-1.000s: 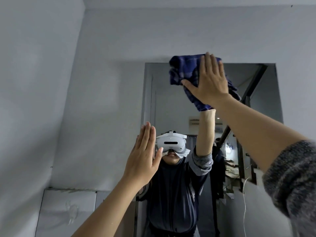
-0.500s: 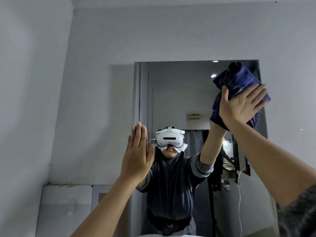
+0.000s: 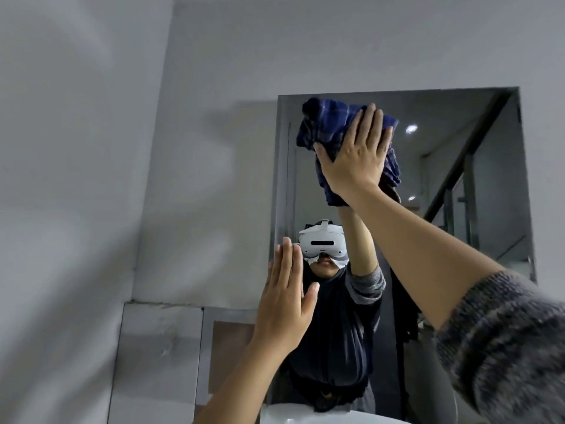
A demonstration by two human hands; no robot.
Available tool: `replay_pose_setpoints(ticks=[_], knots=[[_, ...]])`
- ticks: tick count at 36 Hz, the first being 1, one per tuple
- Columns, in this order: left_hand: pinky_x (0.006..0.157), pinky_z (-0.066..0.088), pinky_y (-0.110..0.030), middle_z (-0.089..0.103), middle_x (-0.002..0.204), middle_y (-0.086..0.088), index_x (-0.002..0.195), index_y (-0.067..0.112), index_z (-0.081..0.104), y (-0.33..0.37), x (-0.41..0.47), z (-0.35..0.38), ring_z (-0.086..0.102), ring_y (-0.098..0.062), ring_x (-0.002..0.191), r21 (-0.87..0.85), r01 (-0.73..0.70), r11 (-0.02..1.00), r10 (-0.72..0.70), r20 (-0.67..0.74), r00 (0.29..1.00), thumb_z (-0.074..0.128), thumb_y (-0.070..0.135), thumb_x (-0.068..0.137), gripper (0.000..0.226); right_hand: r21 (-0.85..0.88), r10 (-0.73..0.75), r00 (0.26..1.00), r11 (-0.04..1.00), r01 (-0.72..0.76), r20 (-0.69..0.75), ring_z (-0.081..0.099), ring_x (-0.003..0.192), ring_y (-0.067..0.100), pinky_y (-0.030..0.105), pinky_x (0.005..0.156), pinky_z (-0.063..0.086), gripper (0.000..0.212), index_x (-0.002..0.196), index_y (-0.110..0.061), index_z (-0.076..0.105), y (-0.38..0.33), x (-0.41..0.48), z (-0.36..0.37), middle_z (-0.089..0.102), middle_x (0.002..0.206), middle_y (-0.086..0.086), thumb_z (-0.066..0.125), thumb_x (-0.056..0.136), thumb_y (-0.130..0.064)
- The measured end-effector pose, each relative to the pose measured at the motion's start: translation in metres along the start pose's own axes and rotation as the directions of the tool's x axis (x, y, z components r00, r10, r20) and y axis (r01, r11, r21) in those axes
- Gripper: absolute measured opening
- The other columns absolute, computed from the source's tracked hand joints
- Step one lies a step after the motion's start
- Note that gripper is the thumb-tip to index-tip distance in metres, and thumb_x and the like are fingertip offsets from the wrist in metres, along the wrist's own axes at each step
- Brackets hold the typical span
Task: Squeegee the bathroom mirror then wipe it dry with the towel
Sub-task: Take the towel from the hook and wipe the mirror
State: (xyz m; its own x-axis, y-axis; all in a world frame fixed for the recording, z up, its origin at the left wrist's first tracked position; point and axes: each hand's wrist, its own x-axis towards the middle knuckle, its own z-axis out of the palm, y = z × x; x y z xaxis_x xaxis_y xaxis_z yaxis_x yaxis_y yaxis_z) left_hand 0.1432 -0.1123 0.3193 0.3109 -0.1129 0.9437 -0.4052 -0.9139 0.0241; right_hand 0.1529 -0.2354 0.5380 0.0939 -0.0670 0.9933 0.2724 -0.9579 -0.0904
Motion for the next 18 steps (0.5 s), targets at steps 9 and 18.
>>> replay_pose_setpoints(ticks=[9, 18], knots=[[0.116, 0.001, -0.029, -0.012, 0.155, -0.005, 0.147, 0.013, -0.004, -0.003, -0.001, -0.001, -0.009, -0.015, 0.143, 0.01, -0.017, 1.0, 0.017, 0.0, 1.0, 0.031, 0.046, 0.093, 0.072, -0.104, -0.619, 0.764, 0.76, 0.641, 0.183, 0.02, 0.143, 0.028, 0.042, 0.118, 0.012, 0.085, 0.145, -0.006, 0.024, 0.041, -0.029, -0.008, 0.024, 0.154, 0.013, 0.028, 0.087, -0.067], [0.117, 0.0, -0.03, -0.002, 0.156, -0.012, 0.147, 0.007, 0.002, -0.001, 0.001, 0.001, -0.005, -0.021, 0.144, 0.02, -0.012, 1.0, 0.012, 0.0, 1.0, 0.033, 0.043, 0.093, 0.071, -0.142, -0.287, 0.949, 0.942, 0.305, 0.131, 0.01, 0.145, 0.027, 0.04, 0.118, 0.005, 0.089, 0.147, -0.005, 0.014, 0.15, -0.034, -0.042, 0.013, 0.157, 0.014, 0.03, 0.086, -0.067]])
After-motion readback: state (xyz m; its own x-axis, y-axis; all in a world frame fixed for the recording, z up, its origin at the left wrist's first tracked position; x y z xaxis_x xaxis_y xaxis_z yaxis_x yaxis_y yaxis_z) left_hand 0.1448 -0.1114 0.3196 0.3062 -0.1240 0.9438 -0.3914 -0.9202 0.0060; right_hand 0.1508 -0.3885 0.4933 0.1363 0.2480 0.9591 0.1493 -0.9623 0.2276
